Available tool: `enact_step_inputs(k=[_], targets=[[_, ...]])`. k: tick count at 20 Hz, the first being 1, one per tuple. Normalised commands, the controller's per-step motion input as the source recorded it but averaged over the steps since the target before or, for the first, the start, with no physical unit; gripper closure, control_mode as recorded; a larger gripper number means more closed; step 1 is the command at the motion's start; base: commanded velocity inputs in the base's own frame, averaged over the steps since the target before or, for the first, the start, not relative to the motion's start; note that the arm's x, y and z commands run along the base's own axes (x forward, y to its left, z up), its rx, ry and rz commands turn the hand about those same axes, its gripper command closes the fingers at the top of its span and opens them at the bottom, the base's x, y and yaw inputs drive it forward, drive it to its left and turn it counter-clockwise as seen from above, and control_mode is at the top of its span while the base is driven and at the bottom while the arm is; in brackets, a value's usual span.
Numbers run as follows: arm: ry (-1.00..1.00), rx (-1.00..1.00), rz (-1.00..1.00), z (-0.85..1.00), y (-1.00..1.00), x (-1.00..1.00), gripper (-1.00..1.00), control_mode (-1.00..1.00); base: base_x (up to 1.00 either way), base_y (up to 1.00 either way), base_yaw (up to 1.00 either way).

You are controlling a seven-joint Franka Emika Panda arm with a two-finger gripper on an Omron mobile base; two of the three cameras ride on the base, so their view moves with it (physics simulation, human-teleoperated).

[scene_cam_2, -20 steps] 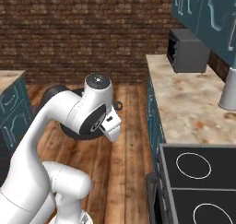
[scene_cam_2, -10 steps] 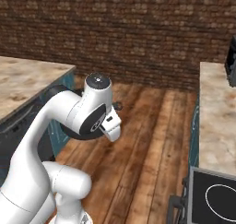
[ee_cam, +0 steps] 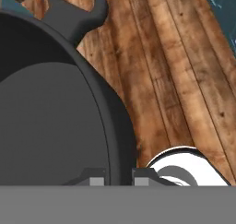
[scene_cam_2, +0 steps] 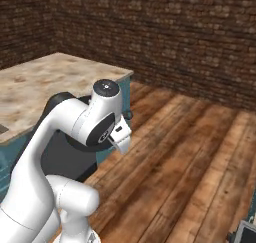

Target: Move the pot and pan from the stove into the sink.

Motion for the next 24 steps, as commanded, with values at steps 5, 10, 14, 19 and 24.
enact_step_inputs(k=[5, 10, 14, 19, 24], targets=[[0.00, 0.00, 0.00, 0.00, 0.00, 0.00, 1.00, 1.00, -0.01, -0.02, 0.50], [0.00, 0.00, 0.00, 0.00, 0.00, 0.00, 1.00, 1.00, -0.01, -0.03, 0.50], [0.00, 0.00, 0.00, 0.00, 0.00, 0.00, 1.00, 1.00, 0.00, -0.01, 0.50], [0.00, 0.00, 0.00, 0.00, 0.00, 0.00, 1.00, 1.00, 0.00, 0.00, 0.50], [0.00, 0.00, 0.00, 0.00, 0.00, 0.00, 1.00, 1.00, -0.01, 0.00, 0.50]])
